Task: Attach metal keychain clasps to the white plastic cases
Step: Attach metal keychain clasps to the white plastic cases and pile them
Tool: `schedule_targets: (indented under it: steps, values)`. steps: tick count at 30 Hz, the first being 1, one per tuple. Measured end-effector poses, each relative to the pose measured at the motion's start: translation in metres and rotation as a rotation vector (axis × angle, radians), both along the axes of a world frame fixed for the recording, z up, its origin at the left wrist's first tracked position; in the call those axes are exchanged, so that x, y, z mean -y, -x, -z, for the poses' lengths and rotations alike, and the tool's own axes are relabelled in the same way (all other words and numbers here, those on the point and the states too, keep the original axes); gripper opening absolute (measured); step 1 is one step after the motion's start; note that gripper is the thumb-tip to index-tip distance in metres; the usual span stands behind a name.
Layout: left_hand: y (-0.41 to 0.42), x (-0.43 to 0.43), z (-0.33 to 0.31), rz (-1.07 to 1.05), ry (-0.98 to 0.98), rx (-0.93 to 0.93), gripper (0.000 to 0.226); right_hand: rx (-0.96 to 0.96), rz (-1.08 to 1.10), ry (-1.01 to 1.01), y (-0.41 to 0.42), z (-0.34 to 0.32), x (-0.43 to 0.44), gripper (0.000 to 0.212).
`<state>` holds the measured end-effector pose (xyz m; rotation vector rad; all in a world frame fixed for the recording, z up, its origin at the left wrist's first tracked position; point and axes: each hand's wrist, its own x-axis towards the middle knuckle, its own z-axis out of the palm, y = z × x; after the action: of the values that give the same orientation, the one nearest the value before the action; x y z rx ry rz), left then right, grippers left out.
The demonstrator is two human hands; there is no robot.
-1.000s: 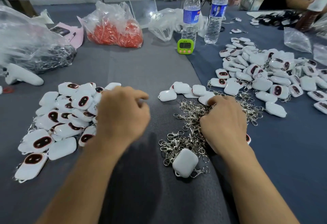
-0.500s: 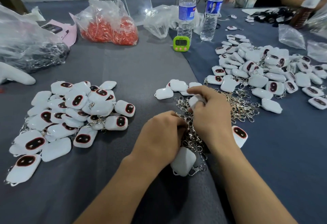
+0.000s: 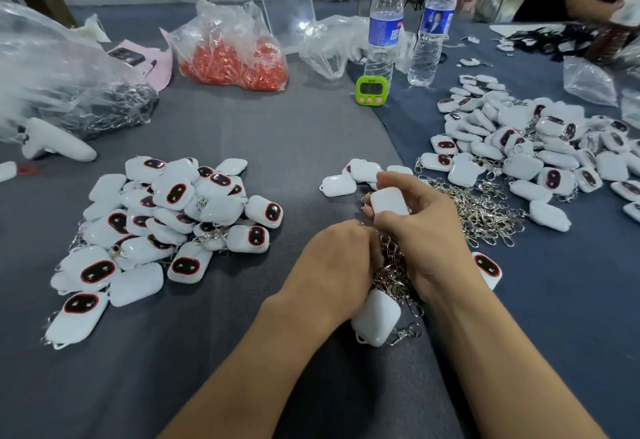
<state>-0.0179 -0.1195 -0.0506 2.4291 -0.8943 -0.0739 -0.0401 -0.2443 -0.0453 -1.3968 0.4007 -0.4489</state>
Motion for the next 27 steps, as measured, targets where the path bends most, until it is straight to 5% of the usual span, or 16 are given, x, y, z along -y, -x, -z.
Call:
schedule_targets:
  steps: [4, 8, 13, 20, 24, 27]
  values:
    - [0.0, -0.001, 0.004, -0.029, 0.127, -0.014, 0.014, 0.056, -0.032, -0.175, -0.001, 0.001, 0.004, 0.052]
    - [-0.01, -0.004, 0.005, -0.181, 0.533, -0.23, 0.013, 0.016, -0.052, -0.024, -0.001, 0.0, 0.002, 0.035]
    - [-0.021, -0.003, 0.006, -0.306, 0.911, -0.504, 0.022, 0.001, -0.272, -0.095, 0.001, -0.001, -0.003, 0.019]
    - [-0.027, -0.01, -0.004, -0.288, 1.039, -0.794, 0.025, -0.028, -0.334, 0.005, 0.001, -0.001, -0.005, 0.021]
    - [-0.027, -0.014, -0.007, -0.21, 1.022, -0.813, 0.047, -0.058, -0.378, 0.128, 0.001, -0.003, -0.011, 0.011]
    - [-0.027, -0.015, -0.006, -0.225, 1.025, -0.785, 0.037, -0.058, -0.359, 0.125, 0.002, -0.005, -0.009, 0.004]
